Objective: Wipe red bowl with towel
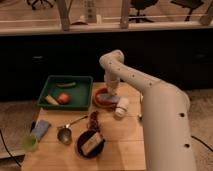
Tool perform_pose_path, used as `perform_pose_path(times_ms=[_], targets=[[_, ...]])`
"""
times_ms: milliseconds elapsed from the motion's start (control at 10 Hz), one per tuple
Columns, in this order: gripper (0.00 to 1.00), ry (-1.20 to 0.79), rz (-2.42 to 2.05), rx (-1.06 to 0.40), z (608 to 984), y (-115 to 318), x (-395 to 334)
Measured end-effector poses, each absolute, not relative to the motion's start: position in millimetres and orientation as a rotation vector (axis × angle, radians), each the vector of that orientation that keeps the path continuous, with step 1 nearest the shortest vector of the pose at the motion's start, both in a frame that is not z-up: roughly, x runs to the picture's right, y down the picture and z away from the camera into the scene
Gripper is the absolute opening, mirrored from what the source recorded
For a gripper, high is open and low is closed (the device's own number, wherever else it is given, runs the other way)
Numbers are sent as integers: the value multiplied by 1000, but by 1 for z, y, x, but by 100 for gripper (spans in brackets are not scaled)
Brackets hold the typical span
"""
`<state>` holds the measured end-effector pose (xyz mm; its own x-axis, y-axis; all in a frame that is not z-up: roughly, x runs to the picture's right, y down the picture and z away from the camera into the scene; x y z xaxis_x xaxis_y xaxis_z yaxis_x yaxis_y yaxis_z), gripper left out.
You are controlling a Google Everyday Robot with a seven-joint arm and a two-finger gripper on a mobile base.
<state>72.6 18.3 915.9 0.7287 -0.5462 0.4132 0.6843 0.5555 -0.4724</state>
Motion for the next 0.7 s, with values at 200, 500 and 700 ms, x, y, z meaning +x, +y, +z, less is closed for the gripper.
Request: perform_pose_path(times_ms=[200, 500, 700], targets=[[1, -214, -705, -641, 924, 8, 78], [1, -227, -703, -574, 932, -2, 62], [1, -277, -752, -537, 931, -1, 18]])
